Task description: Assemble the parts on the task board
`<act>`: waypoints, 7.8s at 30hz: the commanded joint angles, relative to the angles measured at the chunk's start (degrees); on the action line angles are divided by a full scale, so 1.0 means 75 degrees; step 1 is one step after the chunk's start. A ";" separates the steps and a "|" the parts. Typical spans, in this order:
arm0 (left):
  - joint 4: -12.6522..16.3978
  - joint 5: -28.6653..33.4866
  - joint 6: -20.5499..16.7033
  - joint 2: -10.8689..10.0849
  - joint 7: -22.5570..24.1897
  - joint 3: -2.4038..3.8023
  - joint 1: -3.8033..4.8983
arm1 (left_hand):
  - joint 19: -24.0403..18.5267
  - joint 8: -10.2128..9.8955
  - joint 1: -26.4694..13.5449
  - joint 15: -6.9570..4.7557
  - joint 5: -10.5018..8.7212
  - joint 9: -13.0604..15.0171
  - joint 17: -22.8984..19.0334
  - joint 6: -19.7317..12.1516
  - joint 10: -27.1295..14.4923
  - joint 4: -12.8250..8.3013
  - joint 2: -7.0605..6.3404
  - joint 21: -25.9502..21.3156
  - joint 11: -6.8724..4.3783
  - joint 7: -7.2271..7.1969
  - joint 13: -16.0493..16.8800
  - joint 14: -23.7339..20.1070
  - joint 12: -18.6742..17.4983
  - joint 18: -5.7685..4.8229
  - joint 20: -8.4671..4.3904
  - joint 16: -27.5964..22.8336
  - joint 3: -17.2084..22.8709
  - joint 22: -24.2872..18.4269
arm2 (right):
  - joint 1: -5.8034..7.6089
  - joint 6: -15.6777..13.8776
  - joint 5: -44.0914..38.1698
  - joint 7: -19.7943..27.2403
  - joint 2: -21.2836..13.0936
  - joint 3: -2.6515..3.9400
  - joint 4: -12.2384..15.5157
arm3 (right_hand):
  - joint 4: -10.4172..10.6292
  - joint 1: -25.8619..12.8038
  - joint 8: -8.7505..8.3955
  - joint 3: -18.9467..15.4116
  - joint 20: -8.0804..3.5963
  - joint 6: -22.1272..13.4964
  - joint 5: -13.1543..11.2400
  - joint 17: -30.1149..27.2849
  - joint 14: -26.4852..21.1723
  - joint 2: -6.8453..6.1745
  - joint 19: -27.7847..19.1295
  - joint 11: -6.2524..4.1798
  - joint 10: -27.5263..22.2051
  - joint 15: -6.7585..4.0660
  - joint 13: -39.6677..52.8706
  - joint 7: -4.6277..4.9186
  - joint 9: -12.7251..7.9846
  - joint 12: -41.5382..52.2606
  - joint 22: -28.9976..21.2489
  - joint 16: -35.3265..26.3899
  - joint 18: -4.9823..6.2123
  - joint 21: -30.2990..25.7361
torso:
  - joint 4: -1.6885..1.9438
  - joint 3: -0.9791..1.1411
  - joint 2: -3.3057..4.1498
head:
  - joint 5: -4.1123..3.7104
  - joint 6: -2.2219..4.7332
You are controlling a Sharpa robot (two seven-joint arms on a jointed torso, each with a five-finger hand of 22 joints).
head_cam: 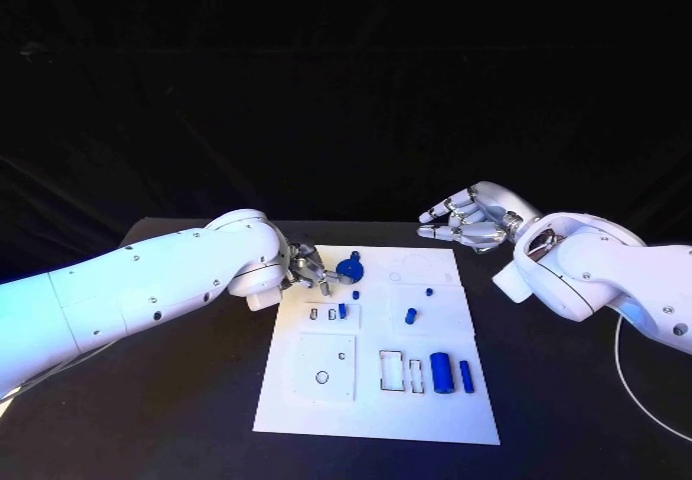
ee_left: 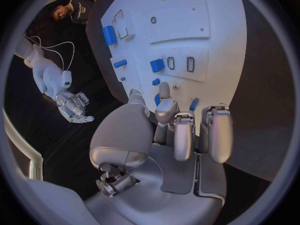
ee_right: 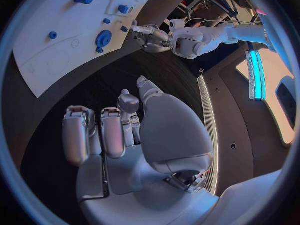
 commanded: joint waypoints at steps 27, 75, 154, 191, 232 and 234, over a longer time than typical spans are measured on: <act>-0.1005 -0.0456 0.1630 0.1051 -0.0488 -0.0118 -0.0049 | 0.0515 0.0457 0.0314 -0.0079 -0.0029 0.0585 0.2008 -0.0364 0.0018 -0.0054 0.0340 0.0130 -0.0059 -0.0011 0.0186 0.0791 0.0149 -0.0141 -0.0068 0.0023 -0.0275 0.1241 | 0.0007 0.0526 -0.0136 -0.0213 0.0096 -0.0008 -0.0076 | 0.0053 -0.0037 0.0034 -0.0060 -0.0019 0.0020 0.0070 -0.0068 0.0357 0.0062 -0.0175 -0.0009 -0.0224 -0.0070 -0.0346 -0.0006 0.0004 -0.0446 0.0064 -0.0166 0.0179 -0.0130 | 0.0007 -0.0005 0.0016 | -0.0052 -0.0095; -0.0880 -0.0231 0.1656 0.1086 -0.0454 -0.0117 -0.0052 | 0.0527 0.0731 0.1620 -0.0086 -0.0013 0.1094 0.2008 -0.0629 0.0004 -0.0629 0.0854 0.0148 -0.0084 -0.0040 0.0212 0.0791 0.0134 -0.0148 -0.0052 0.0023 0.0390 0.1299 | -0.0020 0.0594 -0.0360 -0.0308 0.0290 -0.0030 -0.0237 | 0.0047 0.0022 0.0061 -0.0072 -0.0034 0.0070 0.0152 -0.0138 0.0348 0.0104 -0.0206 -0.0028 -0.0208 -0.0086 -0.0438 -0.0025 0.0015 -0.0521 0.0004 -0.0232 0.0191 -0.0174 | 0.0004 -0.0002 0.0021 | -0.0060 -0.0225; -0.0020 -0.0921 0.1011 0.0220 -0.0316 -0.0194 -0.0400 | 0.0484 0.0875 0.0242 -0.0102 0.1752 0.1968 0.2008 -0.0791 0.0130 -0.2319 -0.1270 0.0007 -0.0098 -0.0016 -0.0106 0.0791 -0.0237 -0.0112 -0.0071 0.0023 0.7676 0.1203 | -0.0075 0.0865 -0.0376 -0.0310 0.0350 -0.0068 -0.0354 | 0.0057 0.0040 0.0064 -0.0106 -0.0049 0.0082 0.0317 -0.0172 0.0350 0.0101 -0.0229 -0.0037 -0.0184 -0.0099 -0.0500 -0.0031 0.0015 -0.0558 -0.0047 -0.0271 0.0201 -0.0213 | 0.0031 0.0011 0.0028 | 0.0082 -0.0425; -0.0447 -0.0924 0.1427 0.0566 -0.0421 -0.0259 -0.0400 | 0.0519 0.0743 -0.1391 -0.0191 0.1727 0.1875 0.2008 -0.0273 0.0400 -0.1294 -0.1245 0.0027 -0.0215 -0.0187 0.0288 0.0791 0.0112 -0.0127 -0.0151 0.0023 0.5743 0.1285 | -0.0086 0.0926 -0.0246 -0.0240 0.0344 -0.0070 -0.0326 | 0.0176 -0.0112 0.0057 -0.0274 -0.0052 0.0073 0.0468 -0.0276 0.0333 0.0028 -0.0284 -0.0033 -0.0204 -0.0097 -0.0596 -0.0033 0.0012 -0.0638 -0.0147 -0.0365 0.0221 -0.0281 | 0.0010 0.0022 0.0026 | 0.0059 -0.0444; 0.0208 -0.0806 0.1146 -0.0221 -0.0399 0.0304 0.0103 | 0.0440 0.0649 -0.1231 -0.0176 0.0024 0.1517 0.2008 -0.0289 0.0134 -0.0002 -0.0974 -0.0188 -0.0181 -0.0147 -0.0241 0.0791 -0.0489 -0.0074 -0.0155 0.0023 0.2403 0.1108 | -0.0095 0.0915 -0.0172 -0.0184 0.0378 -0.0093 -0.0443 | 0.0288 -0.0221 0.0043 -0.0436 -0.0054 0.0048 0.0545 -0.0399 0.0310 0.0015 -0.0350 -0.0031 -0.0229 -0.0097 -0.0672 -0.0036 0.0008 -0.0699 -0.0262 -0.0474 0.0246 -0.0358 | 0.0010 0.0030 0.0027 | -0.0002 -0.0337; 0.0075 -0.0797 0.1384 -0.0223 -0.0407 0.0313 0.0237 | 0.0416 0.0634 -0.1087 -0.0157 0.0030 0.1498 0.2008 -0.0351 0.0024 -0.0030 -0.0940 -0.0239 -0.0155 -0.0122 -0.0415 0.0791 -0.0659 -0.0061 -0.0136 0.0023 0.2327 0.1055 | -0.0097 0.0917 -0.0171 -0.0183 0.0384 -0.0096 -0.0451 | 0.0288 -0.0221 0.0043 -0.0436 -0.0054 0.0048 0.0545 -0.0399 0.0310 0.0015 -0.0350 -0.0031 -0.0229 -0.0097 -0.0672 -0.0036 0.0008 -0.0699 -0.0262 -0.0474 0.0246 -0.0358 | 0.0018 0.0033 0.0029 | -0.0004 -0.0329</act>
